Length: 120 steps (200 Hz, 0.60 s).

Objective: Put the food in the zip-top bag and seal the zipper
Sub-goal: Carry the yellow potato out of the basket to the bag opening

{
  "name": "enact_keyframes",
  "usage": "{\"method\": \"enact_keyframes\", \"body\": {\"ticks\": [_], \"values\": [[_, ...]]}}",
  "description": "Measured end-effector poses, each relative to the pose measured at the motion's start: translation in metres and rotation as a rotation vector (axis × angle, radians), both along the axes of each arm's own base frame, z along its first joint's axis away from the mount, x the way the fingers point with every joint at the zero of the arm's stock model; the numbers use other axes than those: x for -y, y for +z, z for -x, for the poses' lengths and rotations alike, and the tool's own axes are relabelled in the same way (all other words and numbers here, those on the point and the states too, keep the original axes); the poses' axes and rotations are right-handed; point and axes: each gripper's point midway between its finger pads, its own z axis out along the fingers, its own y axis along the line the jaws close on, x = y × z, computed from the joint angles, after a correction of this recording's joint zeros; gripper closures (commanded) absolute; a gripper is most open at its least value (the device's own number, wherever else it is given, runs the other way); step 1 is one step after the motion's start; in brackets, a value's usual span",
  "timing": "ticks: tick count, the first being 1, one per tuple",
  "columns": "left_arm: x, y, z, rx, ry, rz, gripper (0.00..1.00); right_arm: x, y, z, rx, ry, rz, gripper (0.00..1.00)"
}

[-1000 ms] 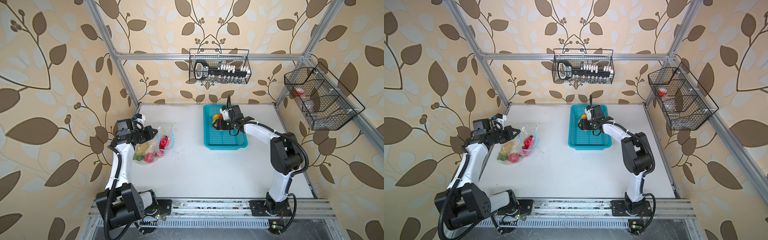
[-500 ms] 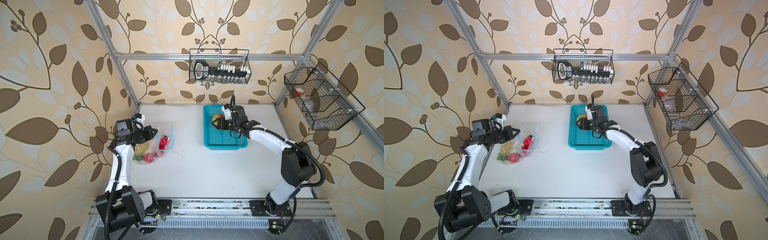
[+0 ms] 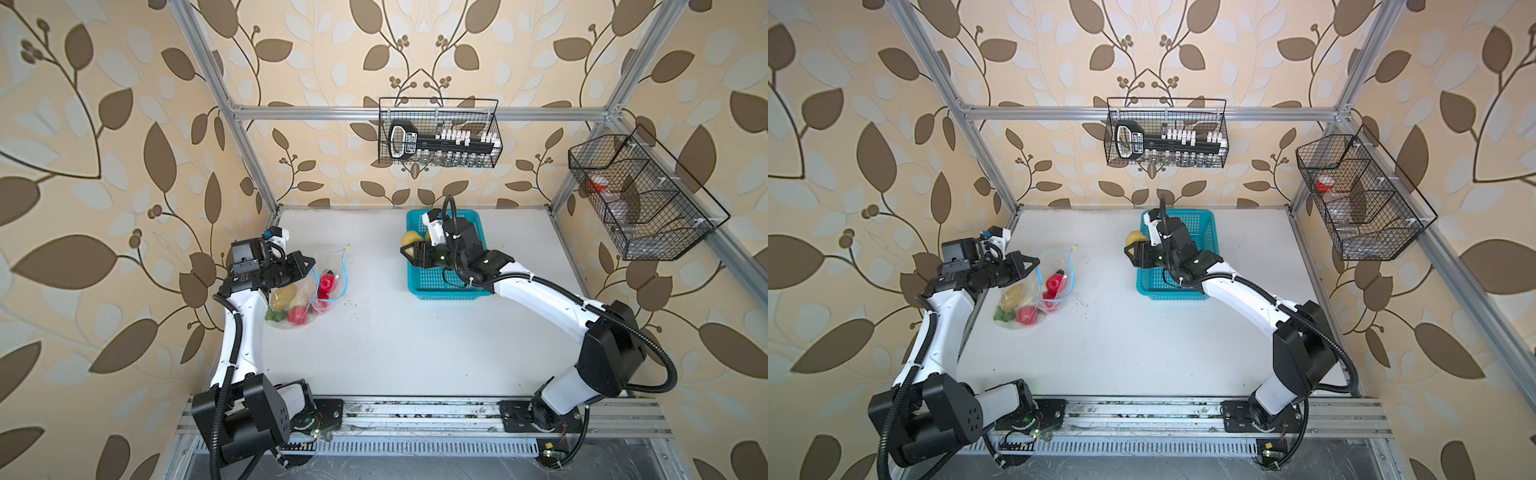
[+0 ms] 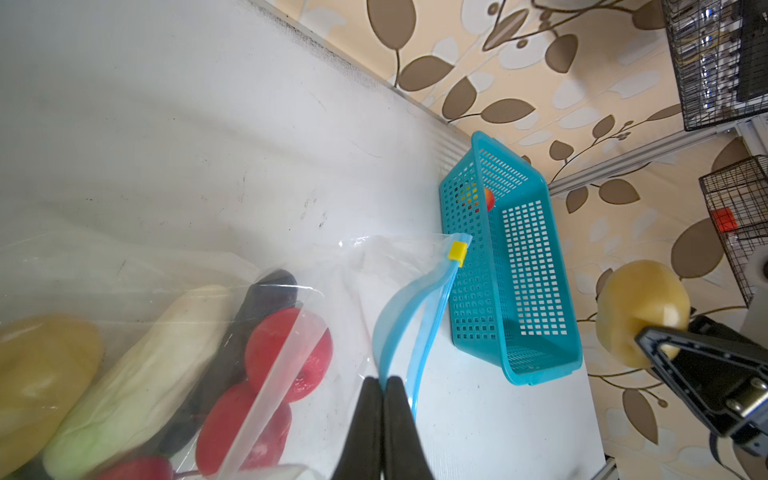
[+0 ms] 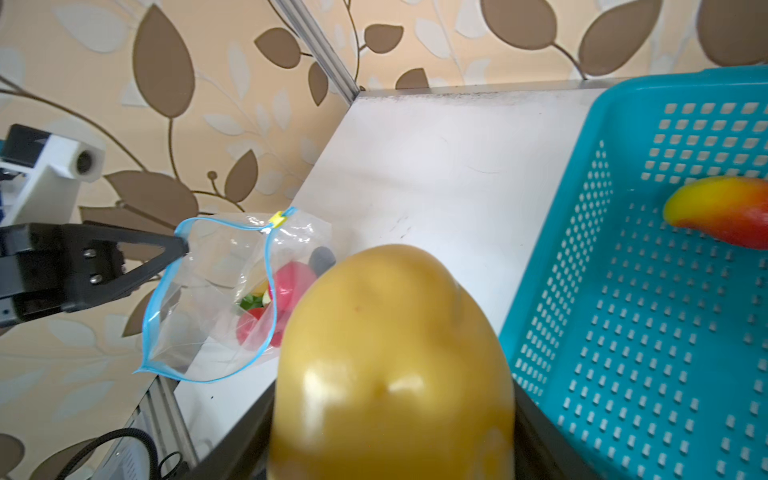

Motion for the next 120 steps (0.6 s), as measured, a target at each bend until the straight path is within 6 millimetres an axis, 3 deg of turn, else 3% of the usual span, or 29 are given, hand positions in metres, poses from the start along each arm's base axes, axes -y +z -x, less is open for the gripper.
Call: {"method": "enact_keyframes", "body": {"ticks": [90, 120], "values": [[0.005, 0.006, 0.003, 0.02, -0.022, 0.015, 1.0, -0.049, 0.009, 0.038, 0.019, 0.059, -0.047, 0.64], [0.008, 0.01, 0.004, 0.029, -0.034, 0.026, 1.0, -0.066, 0.0, 0.046, 0.007, 0.084, -0.047, 0.65]]}}
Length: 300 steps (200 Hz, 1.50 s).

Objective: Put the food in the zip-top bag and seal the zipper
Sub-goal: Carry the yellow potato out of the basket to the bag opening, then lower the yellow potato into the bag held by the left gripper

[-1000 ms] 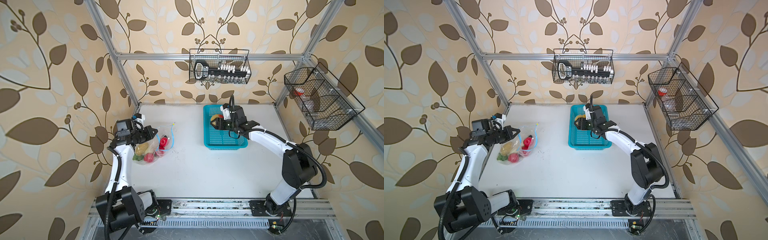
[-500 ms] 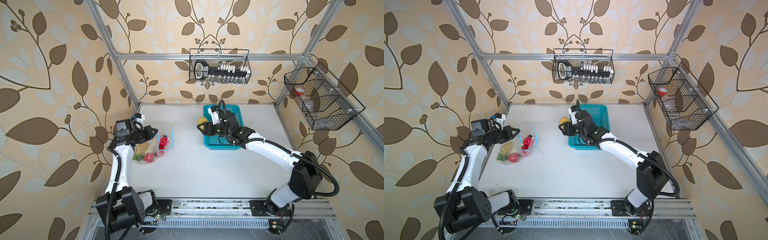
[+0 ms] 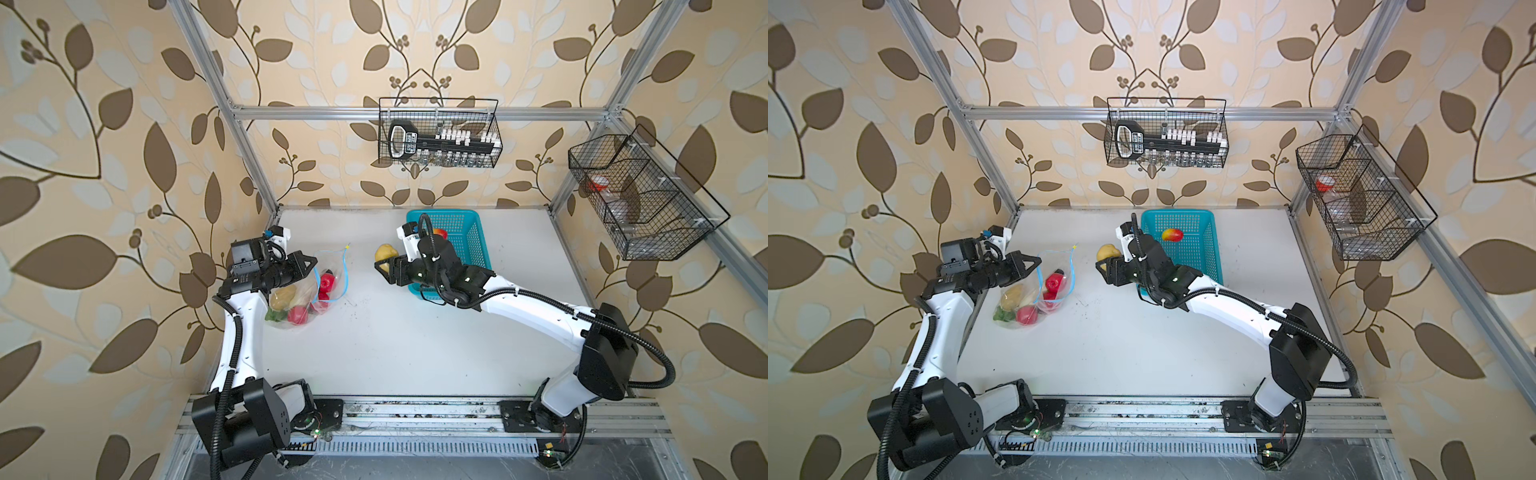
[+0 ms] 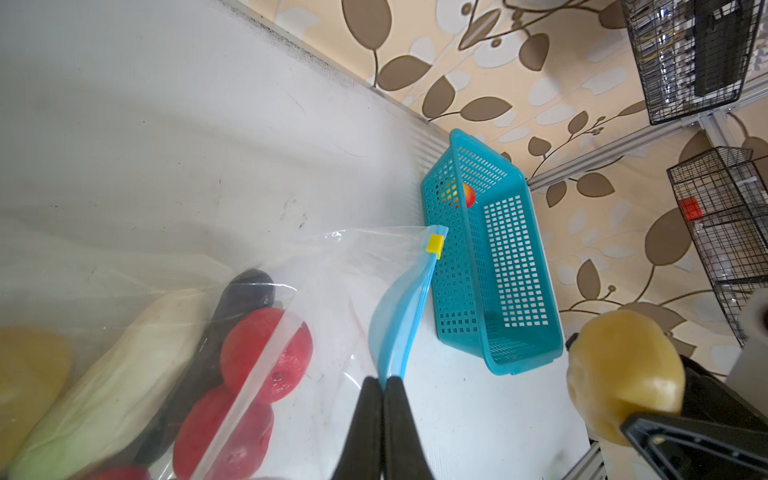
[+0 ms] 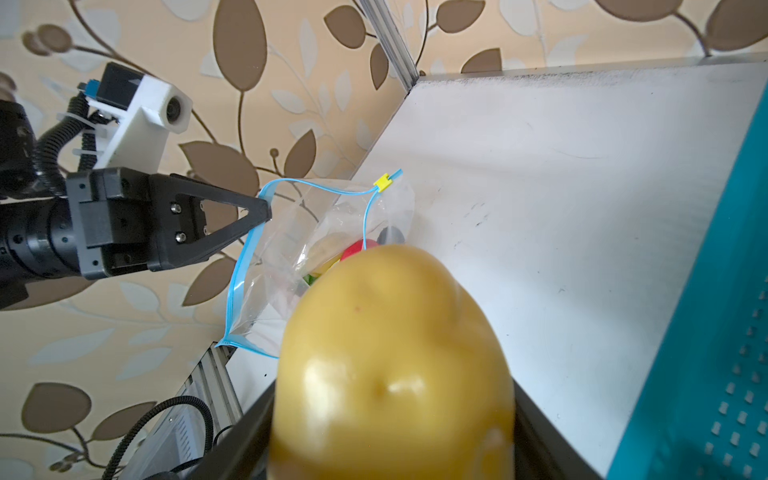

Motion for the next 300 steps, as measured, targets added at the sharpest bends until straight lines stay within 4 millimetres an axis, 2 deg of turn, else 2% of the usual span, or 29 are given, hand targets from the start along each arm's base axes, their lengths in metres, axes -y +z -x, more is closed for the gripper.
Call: {"method": "enact_keyframes", "body": {"ticks": [40, 97, 152, 222, 300], "values": [[0.003, 0.004, 0.002, 0.012, -0.012, 0.009, 1.0, -0.027, -0.006, 0.002, -0.014, 0.03, 0.0, 0.65], [0.011, 0.016, 0.008, 0.049, -0.046, 0.029, 1.0, -0.07, 0.005, 0.01, 0.0, 0.084, -0.03, 0.65], [0.016, 0.021, 0.011, 0.061, -0.071, 0.049, 1.0, -0.103, -0.004, 0.011, -0.015, 0.117, -0.033, 0.65], [0.022, 0.027, 0.015, 0.079, -0.097, 0.067, 1.0, -0.122, -0.024, 0.002, -0.06, 0.113, -0.028, 0.65], [0.03, 0.036, 0.022, 0.096, -0.137, 0.099, 1.0, -0.137, -0.03, -0.005, -0.083, 0.116, -0.046, 0.65]]}}
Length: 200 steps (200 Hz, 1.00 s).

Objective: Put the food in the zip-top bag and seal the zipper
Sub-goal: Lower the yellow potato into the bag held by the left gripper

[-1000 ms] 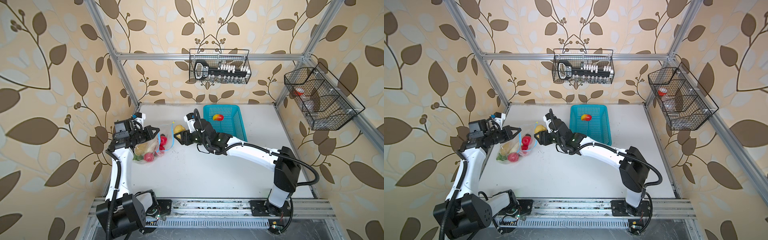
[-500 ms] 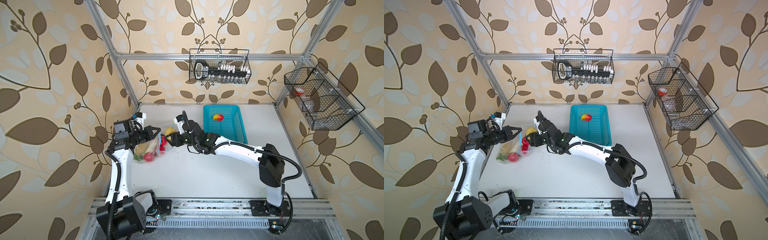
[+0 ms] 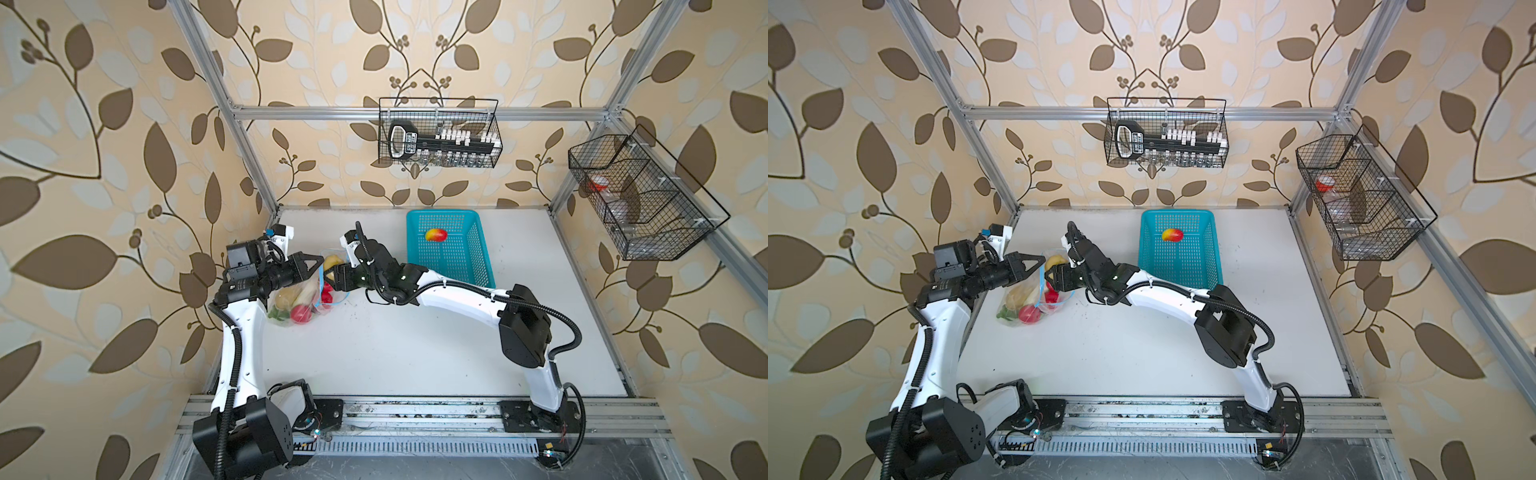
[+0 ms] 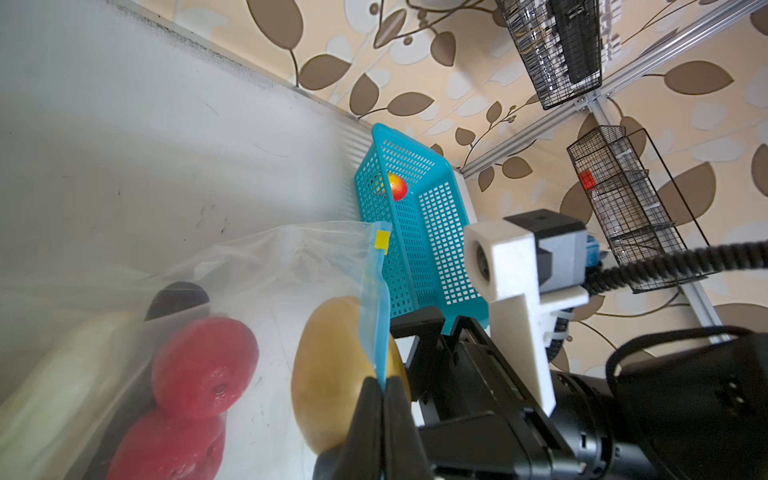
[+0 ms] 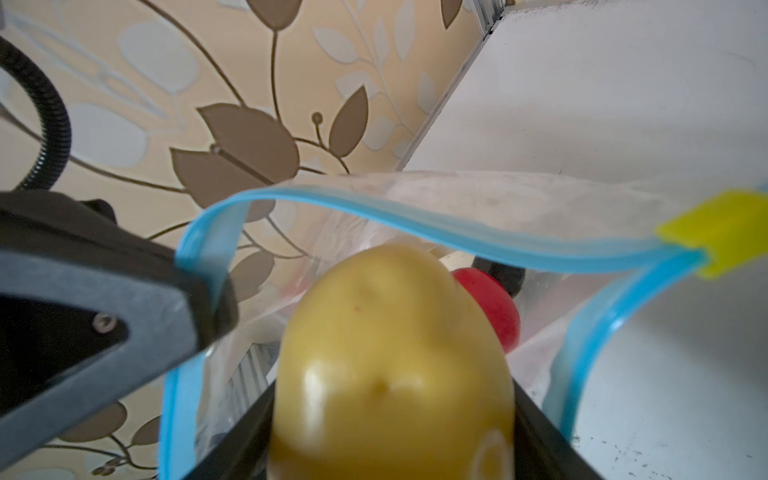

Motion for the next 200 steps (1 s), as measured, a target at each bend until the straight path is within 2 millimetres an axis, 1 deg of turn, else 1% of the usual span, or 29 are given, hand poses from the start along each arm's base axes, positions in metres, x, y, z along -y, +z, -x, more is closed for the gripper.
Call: {"method": "enact_keyframes", "body": {"ticks": [58, 67, 82, 97, 126, 139, 148, 164, 172, 179, 184, 200], "values": [[0.001, 0.002, 0.001, -0.012, 0.002, 0.027, 1.0, -0.011, -0.01, -0.005, -0.019, 0.003, -0.007, 0.62], [0.002, 0.002, 0.0, -0.012, 0.001, 0.031, 1.0, -0.014, -0.012, -0.006, -0.024, 0.006, -0.008, 0.59], [0.002, 0.004, 0.0, -0.013, 0.002, 0.04, 1.0, -0.018, -0.013, -0.007, -0.03, 0.011, -0.014, 0.47], [0.002, 0.005, -0.001, -0.009, 0.004, 0.042, 1.0, -0.021, -0.015, -0.007, -0.034, 0.017, -0.018, 0.41], [0.001, 0.006, -0.001, -0.006, 0.007, 0.044, 1.0, -0.025, -0.024, -0.005, -0.049, 0.03, -0.015, 0.4], [0.001, 0.006, -0.001, -0.005, 0.007, 0.043, 1.0, -0.028, -0.027, -0.002, -0.059, 0.041, -0.017, 0.37], [0.001, 0.006, -0.002, -0.005, 0.008, 0.042, 1.0, -0.029, -0.027, -0.001, -0.065, 0.048, -0.022, 0.32], [0.001, 0.006, -0.001, -0.004, 0.009, 0.041, 1.0, -0.031, -0.026, 0.002, -0.068, 0.061, -0.029, 0.14], [0.001, 0.006, -0.002, -0.004, 0.009, 0.041, 1.0, -0.031, -0.025, 0.002, -0.067, 0.064, -0.032, 0.09], [0.001, 0.006, -0.002, -0.003, 0.01, 0.041, 1.0, -0.031, -0.025, 0.001, -0.068, 0.062, -0.034, 0.06], [0.001, 0.006, -0.002, -0.004, 0.011, 0.041, 1.0, -0.031, -0.025, 0.001, -0.065, 0.063, -0.033, 0.01], [-0.002, 0.006, -0.002, -0.004, 0.021, 0.037, 1.0, -0.031, -0.025, 0.001, -0.062, 0.063, -0.031, 0.0]]}}
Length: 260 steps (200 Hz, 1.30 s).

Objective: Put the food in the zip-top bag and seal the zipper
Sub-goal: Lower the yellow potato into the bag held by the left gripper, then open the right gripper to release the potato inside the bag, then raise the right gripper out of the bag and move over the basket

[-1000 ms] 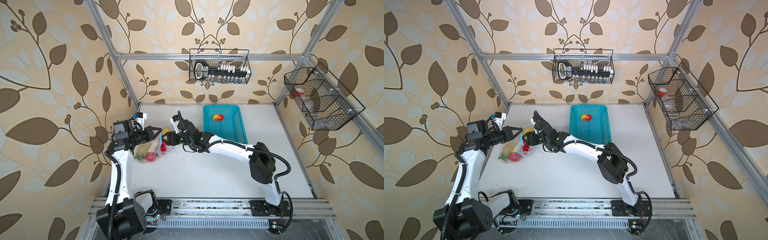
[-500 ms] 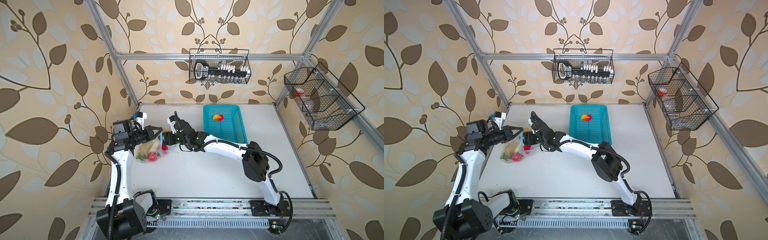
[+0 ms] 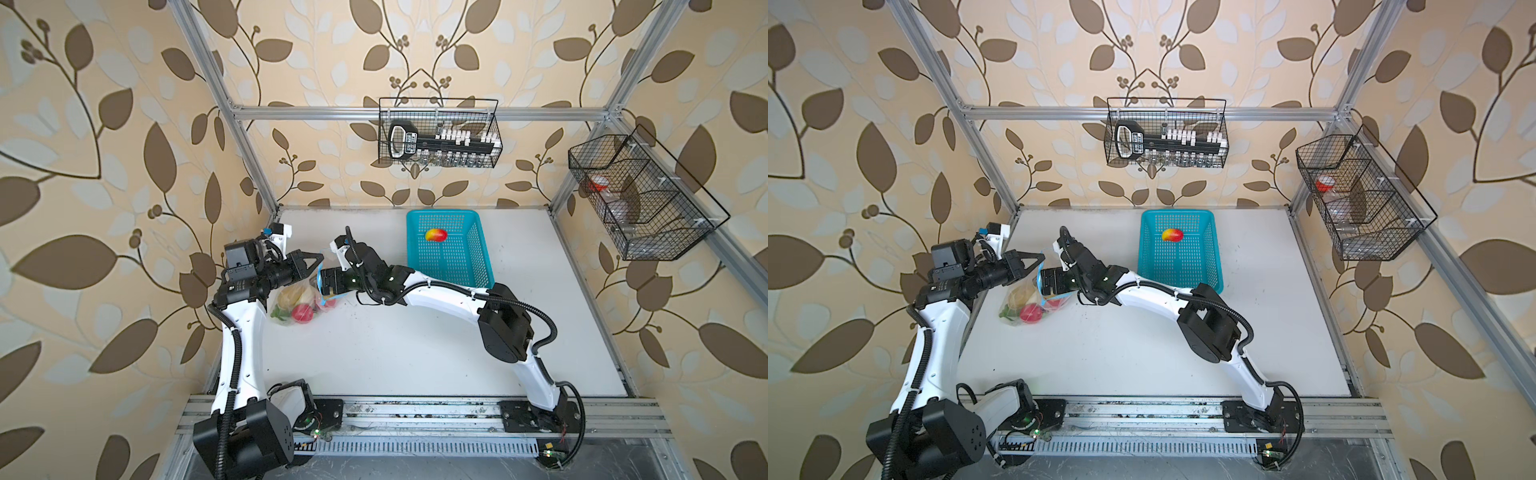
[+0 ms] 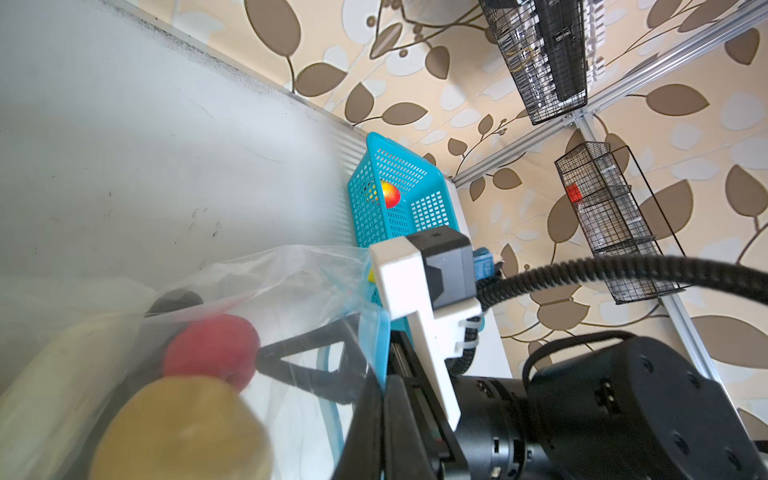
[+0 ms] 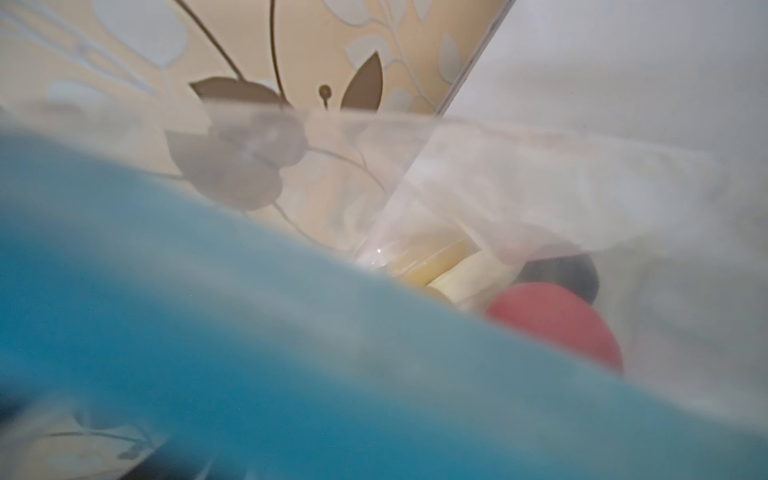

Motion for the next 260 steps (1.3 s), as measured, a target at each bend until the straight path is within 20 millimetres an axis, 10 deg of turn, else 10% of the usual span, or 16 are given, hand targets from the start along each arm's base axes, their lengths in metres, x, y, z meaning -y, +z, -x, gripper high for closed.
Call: {"method": "enact_keyframes", "body": {"ticks": [123, 260], "values": [[-0.002, -0.002, -0.001, -0.002, 0.012, -0.011, 1.0, 0.022, 0.027, 0.005, 0.049, -0.033, -0.015, 0.28], [-0.006, -0.004, -0.003, -0.001, 0.031, -0.041, 1.0, 0.083, 0.055, 0.019, 0.07, -0.101, -0.036, 0.21]]}}
